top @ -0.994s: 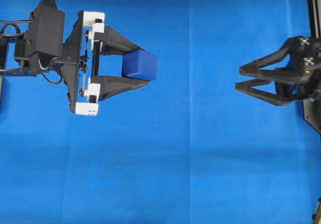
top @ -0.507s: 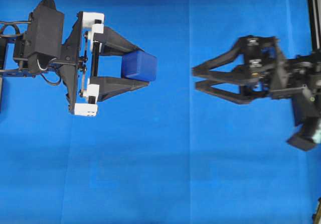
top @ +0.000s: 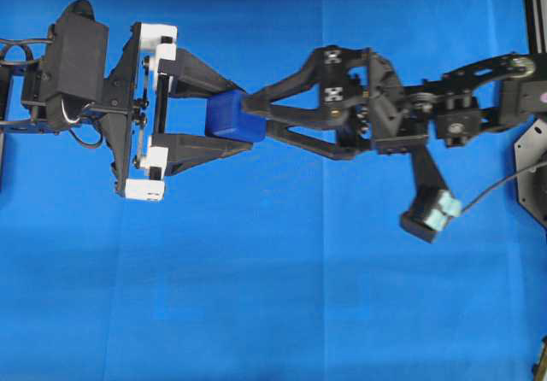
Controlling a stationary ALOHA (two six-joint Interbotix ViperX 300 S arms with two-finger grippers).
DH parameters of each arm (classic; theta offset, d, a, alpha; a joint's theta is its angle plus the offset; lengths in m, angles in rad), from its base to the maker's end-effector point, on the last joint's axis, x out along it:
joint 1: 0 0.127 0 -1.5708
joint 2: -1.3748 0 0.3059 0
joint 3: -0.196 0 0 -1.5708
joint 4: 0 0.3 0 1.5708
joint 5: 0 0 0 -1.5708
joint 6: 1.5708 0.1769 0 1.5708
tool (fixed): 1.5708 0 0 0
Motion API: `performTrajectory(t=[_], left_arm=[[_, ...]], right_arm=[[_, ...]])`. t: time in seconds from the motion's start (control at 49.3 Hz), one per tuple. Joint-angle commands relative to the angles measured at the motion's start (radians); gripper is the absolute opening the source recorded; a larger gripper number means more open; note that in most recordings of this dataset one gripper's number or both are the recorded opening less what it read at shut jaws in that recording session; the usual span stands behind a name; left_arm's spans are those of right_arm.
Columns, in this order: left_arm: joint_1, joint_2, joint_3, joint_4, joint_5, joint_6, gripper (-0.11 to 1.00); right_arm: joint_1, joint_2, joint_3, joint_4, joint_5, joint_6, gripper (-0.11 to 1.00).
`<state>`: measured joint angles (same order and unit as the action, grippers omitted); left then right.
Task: Handover the blue block to the right arm after grasping it with the left arm, then place it in the designated position.
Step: 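Move the right gripper onto the cube's free end and close it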
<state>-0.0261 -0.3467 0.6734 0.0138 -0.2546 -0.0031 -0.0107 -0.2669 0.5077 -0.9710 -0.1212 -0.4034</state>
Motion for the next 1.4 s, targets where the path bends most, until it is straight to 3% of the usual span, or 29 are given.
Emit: performTrajectory(t=[0.0, 0.547, 0.629, 0.77, 1.379], left_arm=[[-0.003, -0.017, -0.014, 0.0, -0.009, 0.0, 0.46], [-0.003, -0.014, -0.017, 0.0, -0.008, 0.0, 0.46], [-0.002, -0.014, -0.017, 0.0, -0.008, 0.0, 0.46], [-0.002, -0.012, -0.017, 0.0, -0.008, 0.0, 0.46], [-0.003, -0.012, -0.018, 0.0, 0.011, 0.002, 0.46]], right_arm=[[0.0, 0.012, -0.049, -0.014, -0.017, 0.003, 0.96], [0.0, 0.04, -0.081, -0.02, -0.015, 0.002, 0.94], [0.0, 0.04, -0.081, -0.018, -0.011, 0.005, 0.86], [0.0, 0.035, -0.089, -0.015, -0.005, 0.011, 0.54], [0.0, 0.032, -0.087, -0.015, 0.028, 0.012, 0.55]])
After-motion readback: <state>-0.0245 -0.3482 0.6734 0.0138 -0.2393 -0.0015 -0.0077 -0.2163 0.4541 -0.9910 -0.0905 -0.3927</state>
